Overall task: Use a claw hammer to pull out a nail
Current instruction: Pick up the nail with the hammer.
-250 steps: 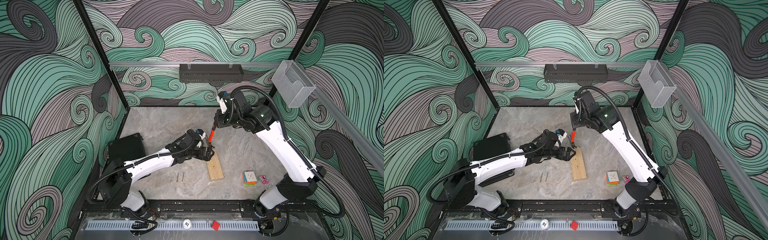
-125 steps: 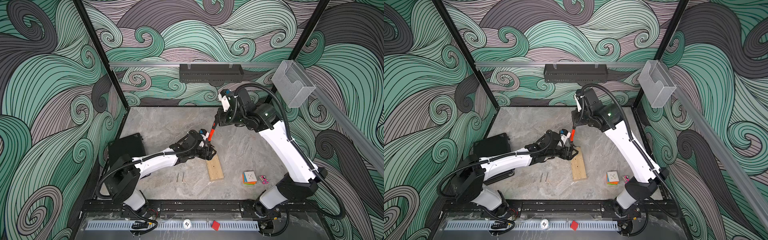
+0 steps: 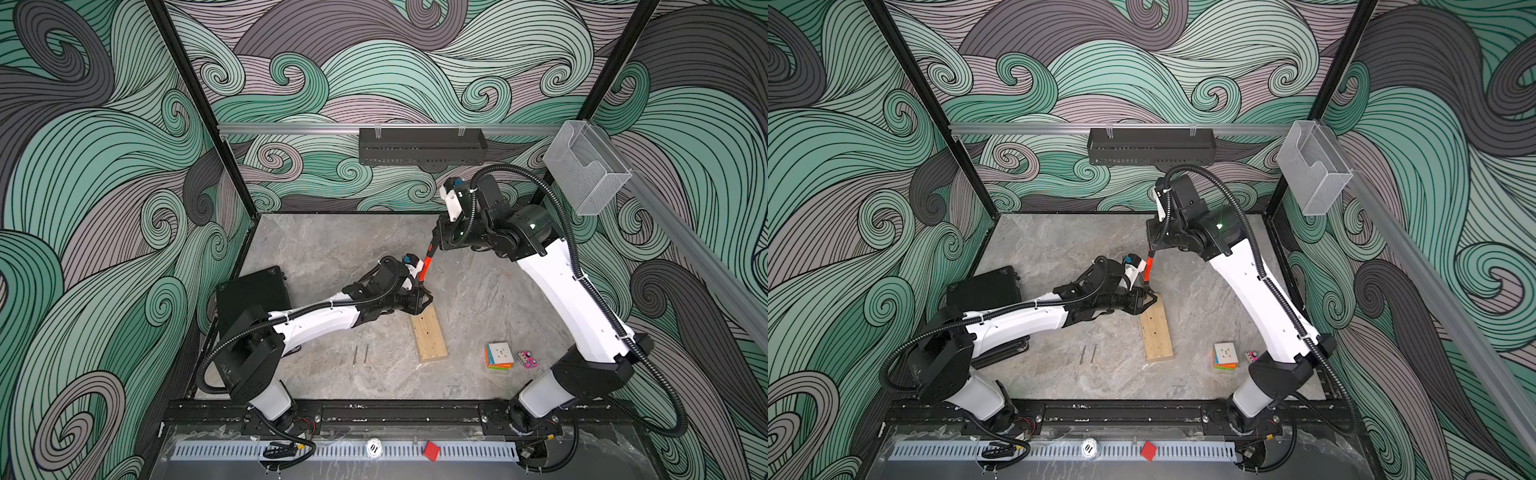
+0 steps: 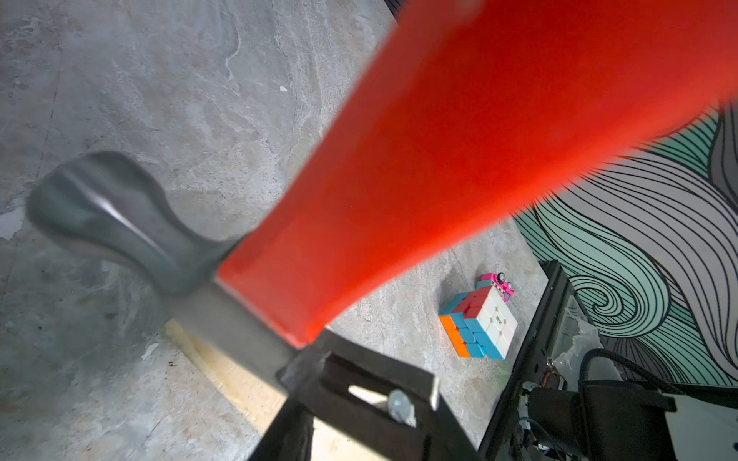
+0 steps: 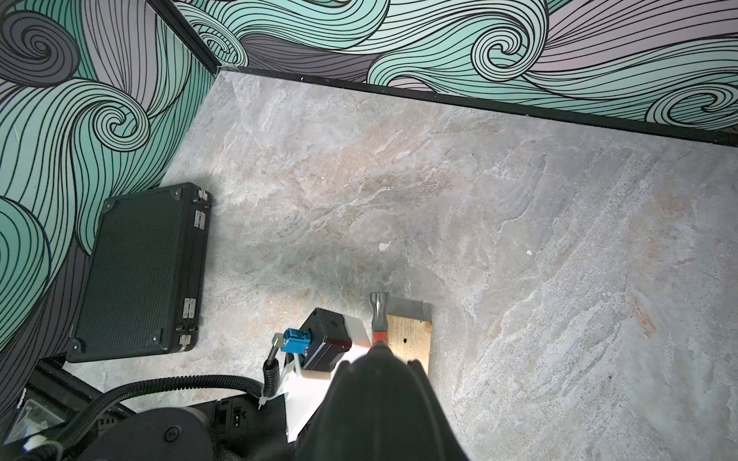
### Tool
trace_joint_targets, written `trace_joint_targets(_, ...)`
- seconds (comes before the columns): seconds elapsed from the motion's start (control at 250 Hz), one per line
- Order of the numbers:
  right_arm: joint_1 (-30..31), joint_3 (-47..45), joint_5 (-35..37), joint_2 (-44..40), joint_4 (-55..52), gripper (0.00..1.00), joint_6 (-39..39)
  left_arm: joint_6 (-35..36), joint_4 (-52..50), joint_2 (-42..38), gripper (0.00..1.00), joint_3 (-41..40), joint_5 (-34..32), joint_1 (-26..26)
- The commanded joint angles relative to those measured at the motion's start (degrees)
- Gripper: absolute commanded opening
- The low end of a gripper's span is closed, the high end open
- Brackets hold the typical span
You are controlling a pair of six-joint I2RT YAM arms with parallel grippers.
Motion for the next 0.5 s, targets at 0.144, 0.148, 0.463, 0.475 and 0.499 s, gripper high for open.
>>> trace_joint_targets(0.144,-0.8,2.8,-1.4,-0.4,3.2,0.08,2.0,-0.6,1.8,1.3,0.34,2.4,1.4,0.2)
trace_joint_targets(0.148,-0.8,2.8,-1.4,-0.4,3.2,0.08,2.1,-0.7,1.8,1.3,0.34,2.4,1.4,0.1)
trace_joint_targets(0.463,-1.7,2.7,-2.1,-0.6,3.6,0.08,3.3,-0.7,1.6,2.4,0.21,3.5,2.2,0.0)
trace_joint_targets(0.475,-1.8,2.6,-2.1,-0.5,3.6,0.08,3.3,-0.7,1.6,2.5,0.21,3.5,2.3,0.1)
trace_joint_targets(0.499,-1.9,2.6,-2.1,-0.6,3.6,0.08,3.4,-0.7,1.6,2.4,0.19,3.5,2.2,0.1)
